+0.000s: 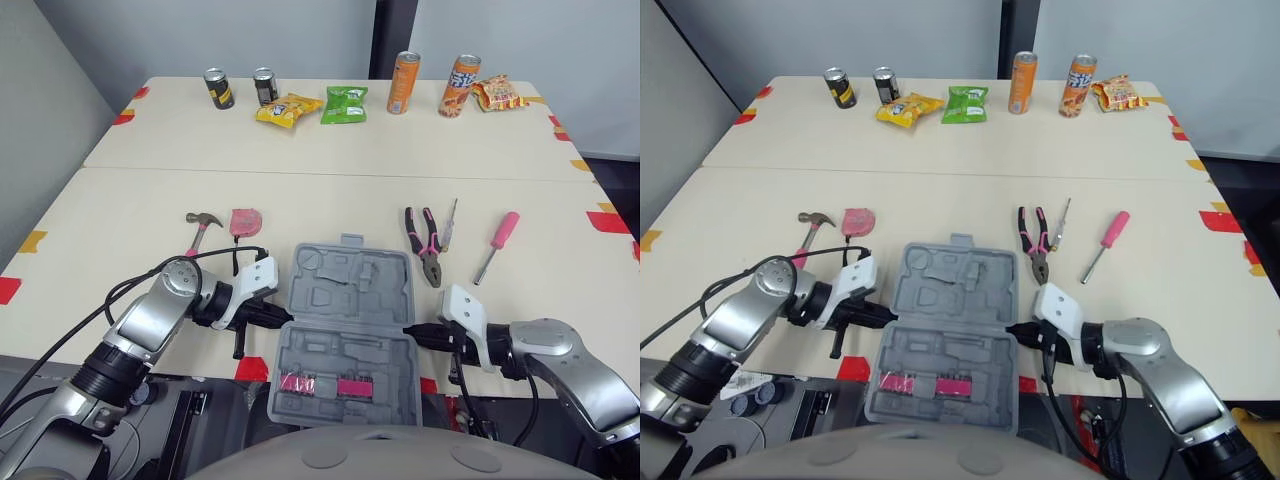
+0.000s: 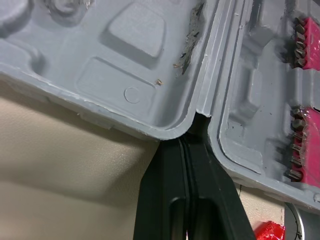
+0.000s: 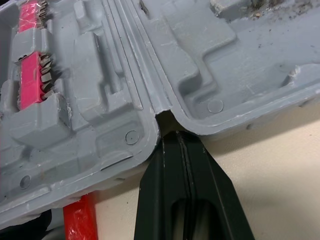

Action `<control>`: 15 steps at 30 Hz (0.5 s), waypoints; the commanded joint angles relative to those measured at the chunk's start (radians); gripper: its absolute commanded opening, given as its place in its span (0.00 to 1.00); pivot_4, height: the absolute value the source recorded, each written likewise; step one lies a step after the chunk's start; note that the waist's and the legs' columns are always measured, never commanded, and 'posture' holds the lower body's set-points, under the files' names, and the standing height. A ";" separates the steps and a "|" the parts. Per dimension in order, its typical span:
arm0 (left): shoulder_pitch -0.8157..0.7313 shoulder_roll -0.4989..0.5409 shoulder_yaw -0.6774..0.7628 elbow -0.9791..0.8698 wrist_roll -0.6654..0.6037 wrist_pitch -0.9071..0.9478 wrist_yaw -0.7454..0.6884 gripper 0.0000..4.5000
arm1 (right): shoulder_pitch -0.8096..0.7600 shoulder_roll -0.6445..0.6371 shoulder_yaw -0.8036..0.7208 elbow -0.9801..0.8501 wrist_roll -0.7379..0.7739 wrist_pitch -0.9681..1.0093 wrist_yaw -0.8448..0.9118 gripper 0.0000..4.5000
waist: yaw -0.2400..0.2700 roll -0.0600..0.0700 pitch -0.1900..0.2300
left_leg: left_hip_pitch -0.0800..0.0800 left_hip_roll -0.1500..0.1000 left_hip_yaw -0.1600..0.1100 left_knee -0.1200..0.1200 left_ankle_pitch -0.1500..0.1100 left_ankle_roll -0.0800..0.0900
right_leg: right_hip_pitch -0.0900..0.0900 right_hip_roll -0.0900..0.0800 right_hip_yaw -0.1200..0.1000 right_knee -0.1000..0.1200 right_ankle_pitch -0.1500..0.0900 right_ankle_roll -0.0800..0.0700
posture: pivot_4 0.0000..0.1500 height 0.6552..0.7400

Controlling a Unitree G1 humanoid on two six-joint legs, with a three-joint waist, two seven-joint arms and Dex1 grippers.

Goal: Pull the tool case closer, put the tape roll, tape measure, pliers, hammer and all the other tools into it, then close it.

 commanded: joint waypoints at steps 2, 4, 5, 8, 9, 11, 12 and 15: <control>0.038 0.051 0.030 0.001 -0.017 -0.018 -0.004 0.01 | 0.033 -0.030 -0.079 -0.031 0.060 -0.026 0.026 0.00 | -0.002 0.000 0.000 | 0.000 0.000 0.000 0.000 0.000 0.000 | 0.000 0.000 0.000 0.000 0.000 0.000 | 1.00 1.00; 0.049 0.074 0.076 -0.018 -0.037 -0.025 0.005 0.01 | 0.053 -0.049 -0.126 -0.015 0.073 -0.055 0.041 0.00 | -0.003 -0.001 0.001 | 0.000 0.000 0.001 0.000 0.000 0.000 | -0.001 0.000 0.000 0.000 0.000 0.001 | 1.00 1.00; 0.056 0.082 0.096 -0.026 -0.049 -0.031 0.011 0.01 | 0.061 -0.054 -0.147 -0.008 0.080 -0.069 0.047 0.00 | -0.003 -0.001 0.001 | 0.000 0.000 0.000 0.000 0.000 0.000 | -0.001 0.001 0.000 0.000 0.000 0.001 | 1.00 1.00; 0.091 0.091 0.184 -0.055 -0.105 -0.074 0.017 0.01 | 0.090 -0.070 -0.212 0.014 0.109 -0.098 0.073 0.00 | -0.001 -0.001 0.001 | -0.001 0.000 0.000 0.000 0.000 0.001 | -0.001 0.001 0.000 0.000 0.000 0.001 | 1.00 1.00; 0.101 0.090 0.210 -0.063 -0.122 -0.067 0.027 0.01 | 0.096 -0.072 -0.230 0.024 0.112 -0.112 0.078 0.00 | 0.000 -0.001 0.001 | -0.001 0.001 0.000 0.000 0.000 0.001 | -0.001 0.001 0.000 -0.001 0.000 0.001 | 1.00 1.00; 0.142 0.078 0.308 -0.069 -0.180 -0.083 0.045 0.01 | 0.107 -0.067 -0.281 0.064 0.124 -0.153 0.086 0.00 | 0.000 -0.001 0.001 | -0.001 0.000 0.000 0.000 -0.001 0.001 | -0.001 0.000 0.000 -0.001 0.000 0.000 | 1.00 1.00; 0.165 0.069 0.362 -0.072 -0.214 -0.085 0.058 0.01 | 0.108 -0.059 -0.307 0.088 0.132 -0.175 0.085 0.00 | 0.000 -0.002 0.001 | -0.001 0.000 0.000 0.000 -0.001 0.002 | -0.001 0.000 0.000 -0.001 0.000 0.000 | 1.00 1.00; 0.232 0.034 0.511 -0.077 -0.296 -0.100 0.103 0.01 | 0.108 -0.023 -0.375 0.171 0.147 -0.273 0.085 0.00 | -0.002 -0.002 0.002 | -0.002 0.000 0.000 0.000 -0.001 0.003 | -0.002 0.000 0.000 -0.002 0.000 0.000 | 1.00 1.00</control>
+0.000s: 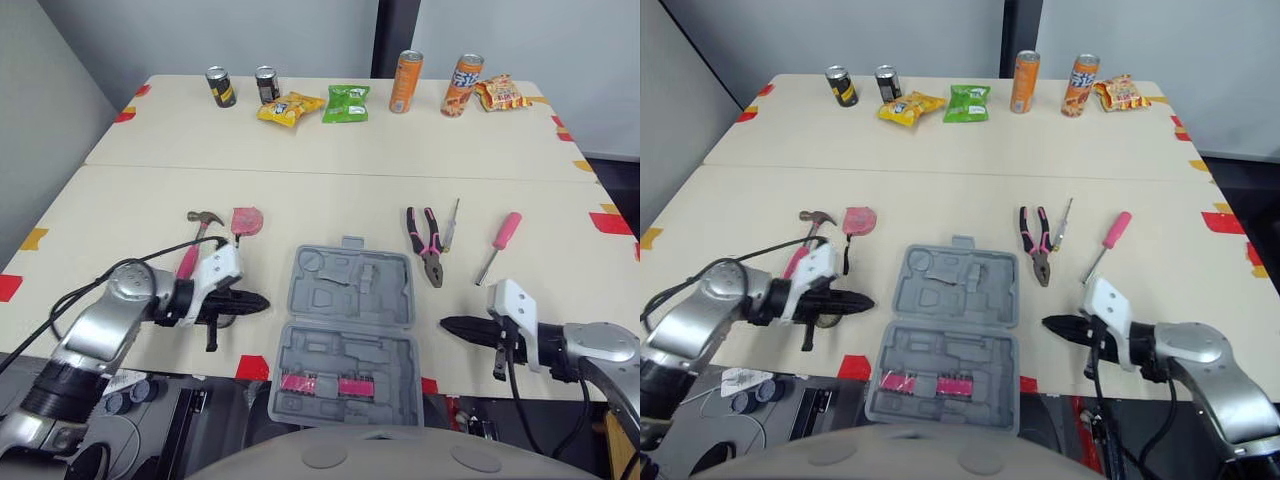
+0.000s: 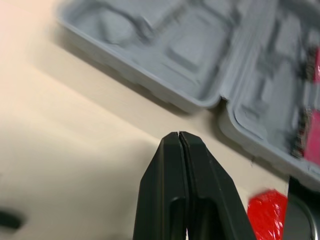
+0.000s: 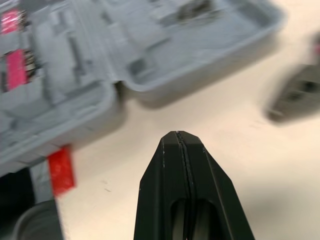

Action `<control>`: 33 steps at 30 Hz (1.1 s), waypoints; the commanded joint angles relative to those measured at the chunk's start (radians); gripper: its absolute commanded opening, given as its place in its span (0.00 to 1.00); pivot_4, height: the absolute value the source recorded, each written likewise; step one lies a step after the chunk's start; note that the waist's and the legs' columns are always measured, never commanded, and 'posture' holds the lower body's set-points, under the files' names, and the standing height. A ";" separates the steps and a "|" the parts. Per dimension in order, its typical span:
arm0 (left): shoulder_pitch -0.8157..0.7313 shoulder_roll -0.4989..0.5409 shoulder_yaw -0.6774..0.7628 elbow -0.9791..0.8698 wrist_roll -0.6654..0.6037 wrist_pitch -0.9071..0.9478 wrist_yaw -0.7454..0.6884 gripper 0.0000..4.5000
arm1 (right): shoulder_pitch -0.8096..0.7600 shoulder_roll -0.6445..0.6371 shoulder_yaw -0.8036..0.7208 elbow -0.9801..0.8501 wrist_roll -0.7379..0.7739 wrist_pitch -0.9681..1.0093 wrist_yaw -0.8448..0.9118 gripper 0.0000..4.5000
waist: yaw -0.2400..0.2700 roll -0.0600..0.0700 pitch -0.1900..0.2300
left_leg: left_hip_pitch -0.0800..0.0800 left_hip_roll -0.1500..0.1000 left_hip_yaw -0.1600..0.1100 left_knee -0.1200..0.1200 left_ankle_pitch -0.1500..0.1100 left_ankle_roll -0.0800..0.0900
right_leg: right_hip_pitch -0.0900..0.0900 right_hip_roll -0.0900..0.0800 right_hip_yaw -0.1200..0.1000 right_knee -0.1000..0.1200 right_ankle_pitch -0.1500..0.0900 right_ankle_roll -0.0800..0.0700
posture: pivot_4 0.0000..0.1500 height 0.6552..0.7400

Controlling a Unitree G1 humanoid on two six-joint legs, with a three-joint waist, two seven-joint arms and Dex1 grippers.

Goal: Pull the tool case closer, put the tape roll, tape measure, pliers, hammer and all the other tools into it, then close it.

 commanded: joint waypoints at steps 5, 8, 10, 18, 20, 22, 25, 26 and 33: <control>0.180 -0.067 0.365 0.037 -0.111 -0.117 0.120 0.01 | 0.015 0.065 -0.200 0.216 0.063 -0.228 0.035 0.00 | -0.004 -0.001 0.001 | 0.000 0.000 0.000 0.000 0.000 0.003 | 0.000 0.000 0.000 -0.001 -0.005 -0.009 | 1.00 1.00; 0.224 -0.097 0.518 0.120 -0.149 -0.133 0.185 0.06 | 0.013 0.067 -0.277 0.343 0.072 -0.308 0.040 0.00 | -0.004 -0.001 0.001 | 0.000 0.000 0.000 0.000 -0.001 0.005 | 0.001 0.000 0.000 -0.002 -0.005 -0.009 | 1.00 1.00; 0.236 -0.100 0.568 0.199 -0.159 -0.156 0.189 0.18 | 0.005 0.061 -0.303 0.400 0.082 -0.326 0.057 0.00 | -0.004 -0.002 0.001 | 0.000 0.000 0.000 0.000 -0.001 0.005 | 0.002 0.000 -0.001 -0.003 -0.005 -0.009 | 1.00 1.00; 0.303 -0.030 0.677 0.551 -0.108 -0.334 0.157 0.81 | -0.076 0.010 -0.433 0.706 0.140 -0.354 0.104 0.26 | -0.013 -0.003 0.002 | 0.001 0.000 -0.001 0.000 -0.001 0.012 | 0.004 0.000 -0.001 -0.004 -0.005 -0.009 | 1.00 1.00; 0.307 -0.014 0.682 0.611 -0.104 -0.367 0.152 0.97 | -0.097 -0.003 -0.451 0.760 0.138 -0.361 0.098 0.42 | -0.012 -0.003 0.002 | 0.002 0.000 -0.001 0.000 -0.001 0.013 | 0.006 0.000 -0.002 -0.005 -0.005 -0.009 | 1.00 1.00; 0.311 -0.004 0.682 0.653 -0.102 -0.392 0.149 1.00 | -0.113 -0.016 -0.462 0.812 0.129 -0.374 0.097 0.56 | -0.011 -0.003 0.002 | 0.002 0.000 -0.001 0.000 -0.001 0.014 | 0.006 -0.001 -0.002 -0.005 -0.005 -0.009 | 1.00 1.00; 0.306 0.003 0.677 0.703 -0.097 -0.433 0.151 1.00 | -0.134 -0.027 -0.467 0.862 0.123 -0.392 0.093 0.79 | -0.010 -0.003 0.002 | 0.002 0.000 -0.002 0.000 -0.001 0.014 | 0.006 -0.001 -0.003 -0.005 -0.005 -0.009 | 1.00 1.00; 0.303 0.004 0.675 0.709 -0.098 -0.438 0.148 1.00 | -0.140 -0.030 -0.466 0.869 0.125 -0.392 0.095 0.88 | -0.009 -0.003 0.002 | 0.002 0.000 -0.002 0.000 -0.001 0.014 | 0.006 -0.001 -0.004 -0.005 -0.005 -0.008 | 1.00 1.00; 0.301 -0.009 0.661 0.680 -0.106 -0.450 0.144 1.00 | -0.167 -0.030 -0.448 0.871 0.127 -0.385 0.112 1.00 | -0.009 -0.003 0.002 | 0.001 0.000 -0.002 0.000 -0.001 0.014 | 0.007 -0.001 -0.004 -0.005 -0.005 -0.008 | 1.00 1.00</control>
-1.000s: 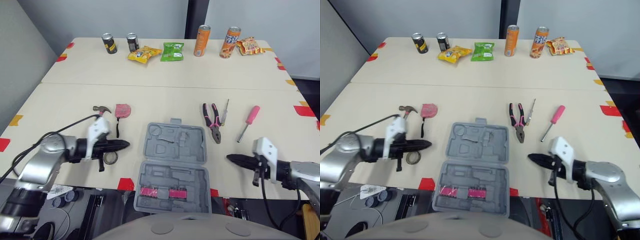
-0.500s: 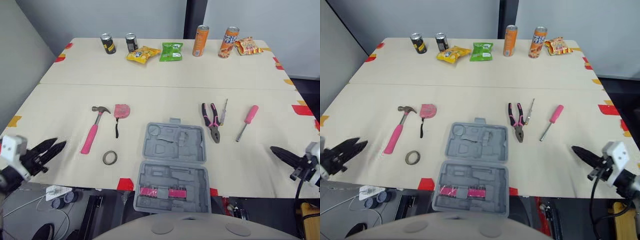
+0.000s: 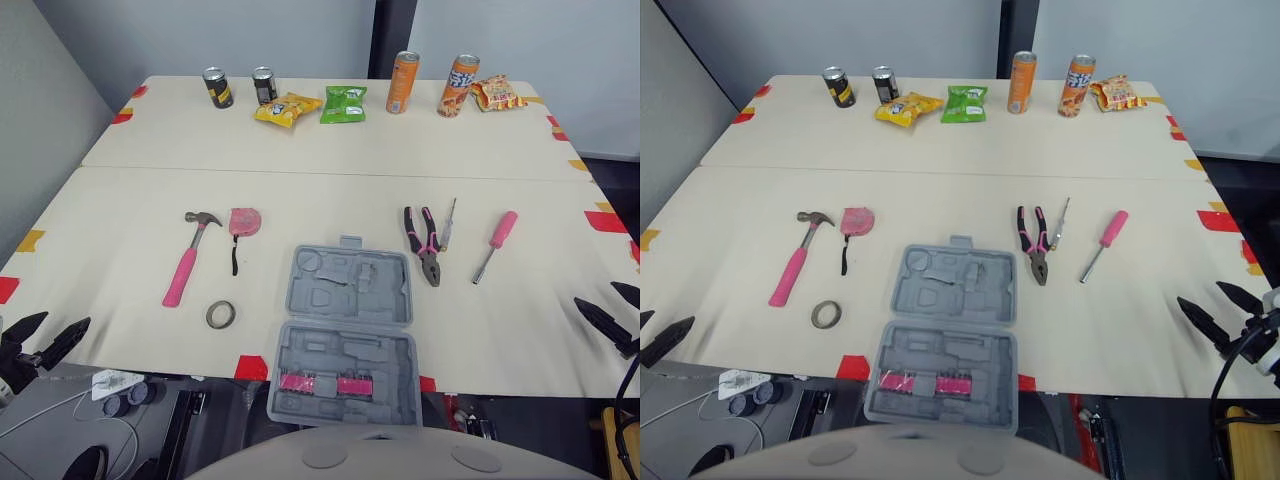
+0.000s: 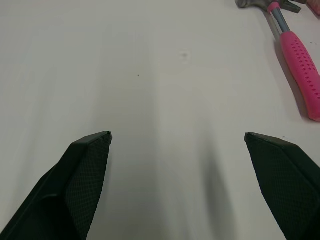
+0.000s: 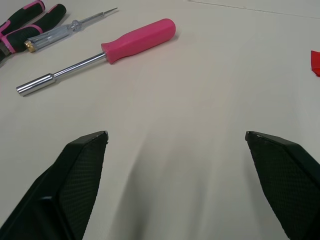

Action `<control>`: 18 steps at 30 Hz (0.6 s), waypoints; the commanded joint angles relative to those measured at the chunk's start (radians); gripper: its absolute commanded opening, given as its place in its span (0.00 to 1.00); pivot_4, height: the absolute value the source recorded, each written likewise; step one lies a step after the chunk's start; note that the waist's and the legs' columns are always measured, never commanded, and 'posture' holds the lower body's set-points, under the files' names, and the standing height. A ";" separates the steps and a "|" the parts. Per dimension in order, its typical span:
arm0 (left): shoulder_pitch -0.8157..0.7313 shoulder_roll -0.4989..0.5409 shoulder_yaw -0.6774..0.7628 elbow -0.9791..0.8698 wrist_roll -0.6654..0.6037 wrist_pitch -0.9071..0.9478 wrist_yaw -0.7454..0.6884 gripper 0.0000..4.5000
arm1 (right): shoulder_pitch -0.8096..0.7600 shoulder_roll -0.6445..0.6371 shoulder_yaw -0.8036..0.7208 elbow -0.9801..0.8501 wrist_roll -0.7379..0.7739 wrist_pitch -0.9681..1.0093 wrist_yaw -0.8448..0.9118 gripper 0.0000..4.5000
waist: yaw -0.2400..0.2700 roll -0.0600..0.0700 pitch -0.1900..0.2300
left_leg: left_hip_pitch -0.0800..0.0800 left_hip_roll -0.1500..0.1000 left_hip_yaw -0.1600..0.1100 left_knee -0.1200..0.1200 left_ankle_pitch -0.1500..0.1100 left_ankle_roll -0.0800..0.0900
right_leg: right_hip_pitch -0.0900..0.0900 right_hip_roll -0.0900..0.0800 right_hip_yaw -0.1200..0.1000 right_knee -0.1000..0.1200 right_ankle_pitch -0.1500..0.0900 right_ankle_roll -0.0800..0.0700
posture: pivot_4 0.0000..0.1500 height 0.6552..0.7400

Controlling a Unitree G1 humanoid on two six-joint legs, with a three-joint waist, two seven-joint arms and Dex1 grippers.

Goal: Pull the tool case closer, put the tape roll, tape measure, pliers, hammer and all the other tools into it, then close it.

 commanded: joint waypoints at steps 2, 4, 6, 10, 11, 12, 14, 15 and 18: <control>0.001 0.011 0.009 -0.042 -0.014 -0.018 -0.003 1.00 | -0.014 -0.015 -0.013 -0.012 0.010 -0.005 0.017 1.00 | 0.000 0.000 0.000 | 0.000 0.000 0.000 0.000 0.000 0.000 | 0.000 0.000 0.000 0.000 0.000 0.000 | 1.00 1.00; 0.001 0.012 0.005 -0.054 -0.014 -0.014 -0.006 1.00 | -0.019 -0.013 -0.009 -0.013 0.009 -0.004 0.021 1.00 | 0.001 0.000 0.000 | 0.000 0.000 0.000 0.000 0.000 0.001 | 0.000 0.000 0.000 0.000 0.000 0.000 | 1.00 1.00; 0.001 0.013 0.001 -0.062 -0.012 -0.011 -0.007 1.00 | -0.026 -0.011 -0.005 -0.013 0.008 -0.005 0.023 1.00 | 0.002 0.000 0.000 | 0.000 0.000 0.000 0.000 0.000 0.001 | 0.000 0.000 0.000 0.000 0.000 0.000 | 1.00 1.00; 0.006 0.011 -0.012 -0.083 -0.005 -0.010 -0.012 1.00 | -0.036 0.001 0.003 -0.036 -0.002 -0.023 0.003 1.00 | 0.001 0.000 0.000 | 0.000 0.000 0.000 0.000 0.000 0.001 | 0.000 0.000 0.000 0.000 0.000 0.000 | 1.00 1.00; 0.008 0.010 -0.020 -0.093 -0.002 -0.008 -0.014 1.00 | -0.038 0.005 0.004 -0.044 -0.001 -0.025 0.002 1.00 | 0.001 0.000 0.000 | 0.000 0.000 0.000 0.000 0.000 0.001 | 0.000 0.000 0.000 0.000 0.000 0.000 | 1.00 1.00; 0.012 0.011 -0.031 -0.101 0.004 -0.014 -0.019 1.00 | -0.039 0.010 0.003 -0.054 0.009 -0.022 0.013 1.00 | 0.002 0.000 0.000 | 0.000 0.000 0.000 0.000 0.000 0.001 | 0.000 0.000 0.000 0.000 0.000 0.000 | 1.00 1.00; 0.021 0.011 -0.052 -0.117 0.009 -0.014 -0.034 1.00 | -0.035 0.019 0.001 -0.089 0.033 -0.001 0.037 1.00 | 0.003 0.000 0.000 | 0.000 0.000 0.000 0.000 0.000 0.001 | 0.000 0.000 0.000 0.000 0.000 0.000 | 1.00 1.00; 0.025 0.014 -0.059 -0.121 0.011 -0.015 -0.043 1.00 | -0.032 0.022 0.002 -0.108 0.040 0.005 0.045 1.00 | 0.003 0.000 0.000 | 0.000 0.000 0.000 0.000 0.000 0.001 | 0.000 0.000 0.000 0.000 0.000 0.000 | 1.00 1.00; 0.034 0.020 -0.064 -0.151 0.006 -0.012 -0.057 1.00 | -0.026 0.028 0.003 -0.172 0.058 0.027 0.062 1.00 | 0.003 0.000 0.000 | 0.000 0.000 0.000 0.000 0.000 0.002 | 0.000 0.000 0.000 0.000 0.000 0.000 | 1.00 1.00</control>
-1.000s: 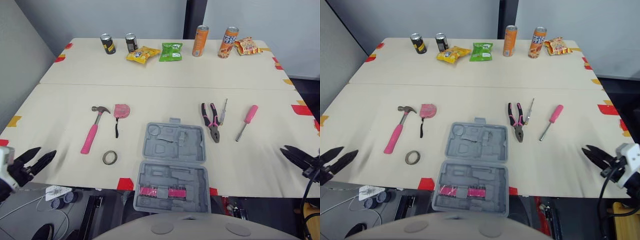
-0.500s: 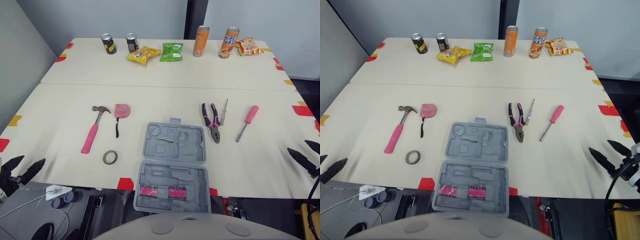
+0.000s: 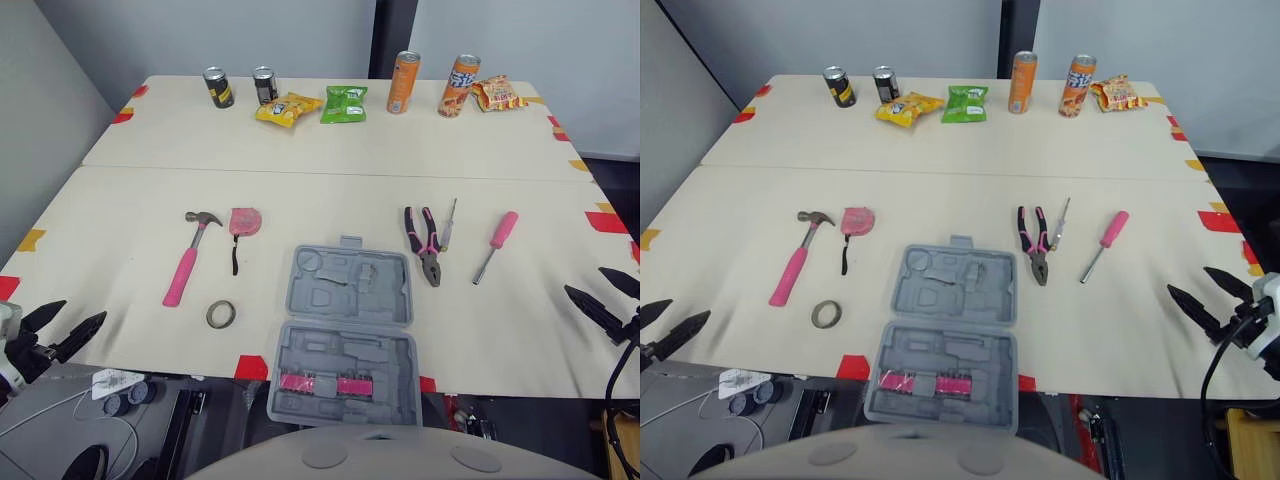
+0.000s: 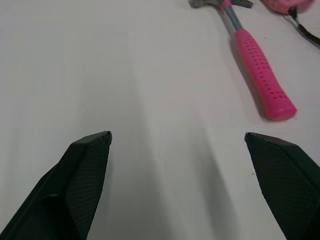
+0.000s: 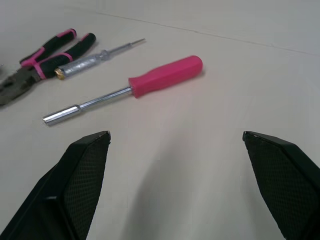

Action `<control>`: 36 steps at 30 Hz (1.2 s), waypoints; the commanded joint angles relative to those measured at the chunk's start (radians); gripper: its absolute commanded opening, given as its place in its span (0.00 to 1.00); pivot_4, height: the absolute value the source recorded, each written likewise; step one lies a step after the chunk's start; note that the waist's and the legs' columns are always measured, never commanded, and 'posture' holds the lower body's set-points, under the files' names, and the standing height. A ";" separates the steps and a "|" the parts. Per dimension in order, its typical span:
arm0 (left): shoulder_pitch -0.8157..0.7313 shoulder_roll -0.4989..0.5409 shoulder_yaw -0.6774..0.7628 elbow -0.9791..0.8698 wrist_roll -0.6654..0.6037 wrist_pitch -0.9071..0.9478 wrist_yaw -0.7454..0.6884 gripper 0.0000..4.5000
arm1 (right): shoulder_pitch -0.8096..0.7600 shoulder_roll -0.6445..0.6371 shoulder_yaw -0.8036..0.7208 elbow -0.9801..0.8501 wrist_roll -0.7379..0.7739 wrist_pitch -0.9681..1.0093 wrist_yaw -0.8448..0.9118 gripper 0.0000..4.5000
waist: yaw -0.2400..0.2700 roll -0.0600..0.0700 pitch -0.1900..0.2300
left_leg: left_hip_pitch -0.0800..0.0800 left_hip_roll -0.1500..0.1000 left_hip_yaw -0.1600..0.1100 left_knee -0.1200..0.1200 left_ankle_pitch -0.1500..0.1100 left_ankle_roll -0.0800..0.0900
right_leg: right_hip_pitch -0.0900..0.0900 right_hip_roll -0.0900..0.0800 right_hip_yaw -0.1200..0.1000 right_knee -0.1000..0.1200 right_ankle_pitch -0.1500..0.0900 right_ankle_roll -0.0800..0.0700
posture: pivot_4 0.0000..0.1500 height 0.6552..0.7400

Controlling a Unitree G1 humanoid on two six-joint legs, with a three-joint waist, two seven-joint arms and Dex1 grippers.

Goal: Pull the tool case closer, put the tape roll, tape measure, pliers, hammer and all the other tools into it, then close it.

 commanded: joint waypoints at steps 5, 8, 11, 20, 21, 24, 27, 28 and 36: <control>0.047 0.033 -0.014 -0.133 0.007 -0.022 -0.054 1.00 | 0.026 0.012 0.021 -0.218 0.074 0.069 0.070 1.00 | 0.001 0.000 0.000 | 0.000 0.000 0.000 0.000 0.000 0.001 | 0.000 0.000 0.000 0.000 0.001 0.002 | 1.00 1.00; 0.057 0.055 -0.050 -0.226 0.021 -0.034 -0.093 1.00 | 0.030 0.019 0.078 -0.337 0.100 0.094 0.135 1.00 | 0.002 0.000 0.000 | 0.000 0.000 0.000 0.000 0.000 0.002 | 0.000 0.000 0.000 0.000 0.001 0.002 | 1.00 1.00; 0.055 0.091 -0.101 -0.300 0.041 -0.047 -0.143 1.00 | 0.020 0.038 0.138 -0.431 0.116 0.102 0.174 1.00 | 0.004 0.000 0.000 | 0.000 0.000 -0.001 0.000 0.000 0.004 | 0.000 0.000 -0.001 0.000 0.001 0.002 | 1.00 1.00; -0.009 0.246 -0.251 -0.511 0.087 -0.027 -0.257 1.00 | -0.008 -0.044 0.396 -0.614 0.161 0.060 0.415 1.00 | 0.004 0.001 0.001 | -0.001 0.000 -0.005 0.000 0.000 0.007 | -0.002 0.001 -0.002 0.002 0.001 0.002 | 1.00 1.00; -0.008 0.257 -0.263 -0.532 0.095 -0.026 -0.260 1.00 | -0.017 -0.065 0.422 -0.614 0.175 0.044 0.415 1.00 | 0.002 0.001 0.001 | 0.000 0.000 -0.005 0.000 0.000 0.007 | -0.002 0.001 -0.002 0.002 0.001 0.002 | 1.00 1.00; 0.005 0.296 -0.289 -0.603 0.121 -0.007 -0.268 1.00 | -0.056 -0.125 0.489 -0.610 0.211 0.009 0.415 1.00 | -0.002 0.001 0.001 | 0.000 0.000 -0.004 0.000 0.000 0.007 | -0.003 0.001 -0.001 0.002 0.003 0.005 | 1.00 1.00; 0.023 0.334 -0.309 -0.670 0.158 0.007 -0.274 1.00 | -0.103 -0.145 0.523 -0.581 0.225 -0.003 0.415 1.00 | -0.005 0.001 0.001 | -0.001 0.000 -0.004 0.000 0.000 0.007 | -0.003 0.001 -0.001 0.003 0.003 0.005 | 1.00 1.00; 0.029 0.351 -0.321 -0.703 0.185 0.013 -0.269 1.00 | -0.124 -0.144 0.531 -0.564 0.223 -0.008 0.415 1.00 | -0.006 0.001 0.001 | -0.001 0.000 -0.003 0.000 0.000 0.007 | -0.003 0.001 -0.001 0.003 0.003 0.005 | 1.00 1.00; 0.025 0.453 -0.460 -0.907 0.364 0.106 -0.222 1.00 | -0.171 -0.154 0.566 -0.495 0.226 -0.050 0.415 1.00 | -0.009 0.001 0.001 | -0.002 0.000 -0.003 0.000 0.000 0.007 | -0.005 0.001 -0.001 0.005 0.003 0.005 | 1.00 1.00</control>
